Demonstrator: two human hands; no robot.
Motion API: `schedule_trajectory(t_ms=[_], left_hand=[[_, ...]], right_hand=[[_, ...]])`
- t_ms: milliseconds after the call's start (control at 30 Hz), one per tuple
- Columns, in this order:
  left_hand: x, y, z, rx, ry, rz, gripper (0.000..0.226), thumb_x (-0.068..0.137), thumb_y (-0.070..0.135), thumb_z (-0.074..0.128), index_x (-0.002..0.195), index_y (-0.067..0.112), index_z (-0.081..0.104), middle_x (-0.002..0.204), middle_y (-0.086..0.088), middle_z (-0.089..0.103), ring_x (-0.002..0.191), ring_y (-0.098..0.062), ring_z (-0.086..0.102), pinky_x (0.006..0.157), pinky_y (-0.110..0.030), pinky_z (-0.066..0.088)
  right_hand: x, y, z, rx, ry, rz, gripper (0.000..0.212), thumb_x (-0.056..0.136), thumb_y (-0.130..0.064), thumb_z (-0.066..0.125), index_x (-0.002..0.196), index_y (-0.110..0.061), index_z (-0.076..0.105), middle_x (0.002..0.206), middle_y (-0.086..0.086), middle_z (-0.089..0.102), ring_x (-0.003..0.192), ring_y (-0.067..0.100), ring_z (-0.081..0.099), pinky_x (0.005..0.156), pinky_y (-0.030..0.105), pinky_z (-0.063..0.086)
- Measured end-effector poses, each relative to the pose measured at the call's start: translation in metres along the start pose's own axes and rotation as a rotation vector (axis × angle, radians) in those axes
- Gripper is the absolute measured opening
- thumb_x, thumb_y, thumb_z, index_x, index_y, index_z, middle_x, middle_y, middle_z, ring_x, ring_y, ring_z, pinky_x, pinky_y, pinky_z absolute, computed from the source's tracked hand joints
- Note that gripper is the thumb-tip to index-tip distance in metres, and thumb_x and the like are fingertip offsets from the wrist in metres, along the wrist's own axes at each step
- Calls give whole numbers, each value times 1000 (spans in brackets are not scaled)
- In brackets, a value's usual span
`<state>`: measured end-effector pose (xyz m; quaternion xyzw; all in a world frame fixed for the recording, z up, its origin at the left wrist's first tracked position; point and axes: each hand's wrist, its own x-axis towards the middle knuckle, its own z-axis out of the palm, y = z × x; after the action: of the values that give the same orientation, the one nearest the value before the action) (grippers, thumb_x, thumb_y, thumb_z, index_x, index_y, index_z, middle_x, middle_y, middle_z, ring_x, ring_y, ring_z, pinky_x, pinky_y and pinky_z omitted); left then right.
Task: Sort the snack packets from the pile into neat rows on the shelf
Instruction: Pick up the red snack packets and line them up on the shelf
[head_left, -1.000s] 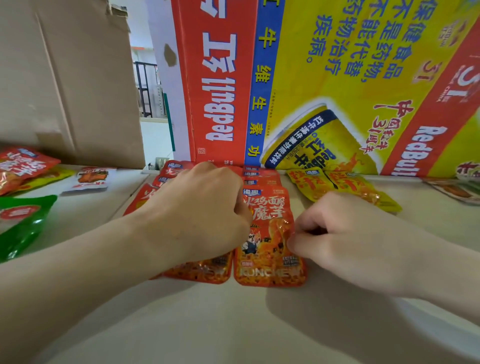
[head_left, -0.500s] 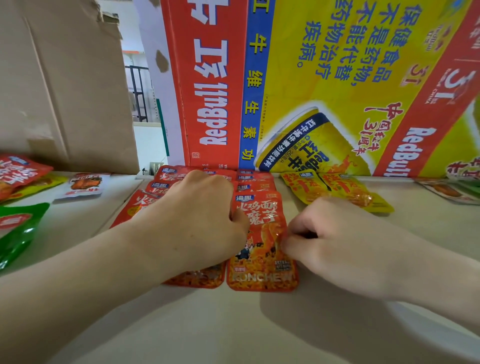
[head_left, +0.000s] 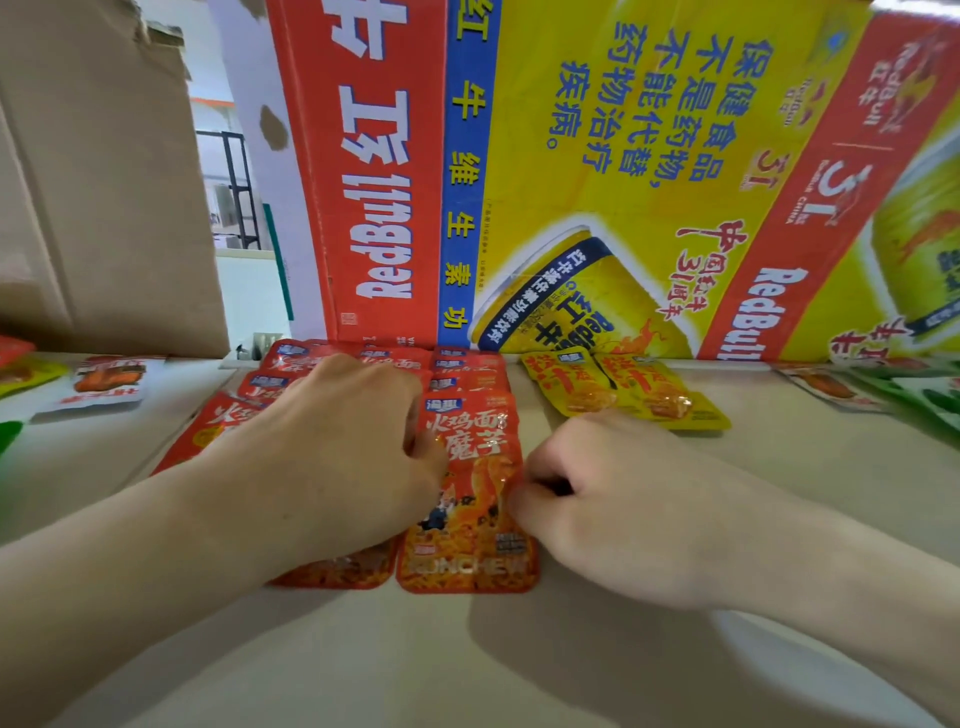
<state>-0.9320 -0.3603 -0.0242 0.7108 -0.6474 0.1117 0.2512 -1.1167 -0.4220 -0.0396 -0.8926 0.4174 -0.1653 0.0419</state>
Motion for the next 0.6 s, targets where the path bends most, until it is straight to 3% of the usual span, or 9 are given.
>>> schedule_trajectory(t_ms=[133, 233, 333, 433, 500, 600], left_hand=[[-1, 0, 0, -17, -1, 27, 25, 84, 39, 56, 68, 21, 52, 65, 10, 55, 61, -8, 54, 52, -17, 32], [-1, 0, 0, -31, 16, 41, 25, 86, 38, 55, 68, 21, 50, 66, 10, 54, 61, -8, 53, 51, -14, 31], [-1, -1, 1, -26, 24, 61, 25, 86, 38, 53, 67, 22, 48, 67, 9, 52, 61, -8, 52, 51, -14, 30], [0, -3, 2, -16, 31, 75, 24, 84, 36, 52, 65, 21, 48, 66, 7, 53, 60, -9, 51, 51, -17, 30], [0, -3, 3, -30, 20, 82, 23, 82, 35, 52, 65, 20, 48, 64, 5, 52, 60, -10, 51, 51, -18, 30], [-1, -3, 2, -61, 3, 89, 23, 84, 35, 51, 66, 21, 48, 66, 7, 52, 62, -11, 52, 53, -20, 31]], right_hand=[[-1, -5, -6, 34, 26, 14, 41, 69, -65, 39, 72, -31, 60, 55, -10, 57, 54, 9, 55, 55, 38, 51], [-7, -13, -26, 22, 113, -49, 38, 83, -60, 50, 71, -24, 54, 57, -9, 51, 58, 8, 47, 52, 30, 36], [-9, -16, -32, 94, 200, -164, 21, 87, -52, 52, 96, -33, 52, 85, -22, 52, 81, 1, 45, 68, 22, 40], [-7, -17, -24, 55, 101, -232, 42, 84, -47, 50, 125, -35, 51, 120, -27, 50, 112, -5, 39, 92, 9, 31], [-6, -17, -20, 34, 56, -266, 42, 86, -47, 50, 125, -32, 53, 128, -24, 49, 123, 1, 39, 102, 15, 32], [-5, -17, -17, 27, 48, -277, 40, 84, -49, 47, 120, -32, 55, 124, -22, 53, 119, 5, 43, 102, 27, 40]])
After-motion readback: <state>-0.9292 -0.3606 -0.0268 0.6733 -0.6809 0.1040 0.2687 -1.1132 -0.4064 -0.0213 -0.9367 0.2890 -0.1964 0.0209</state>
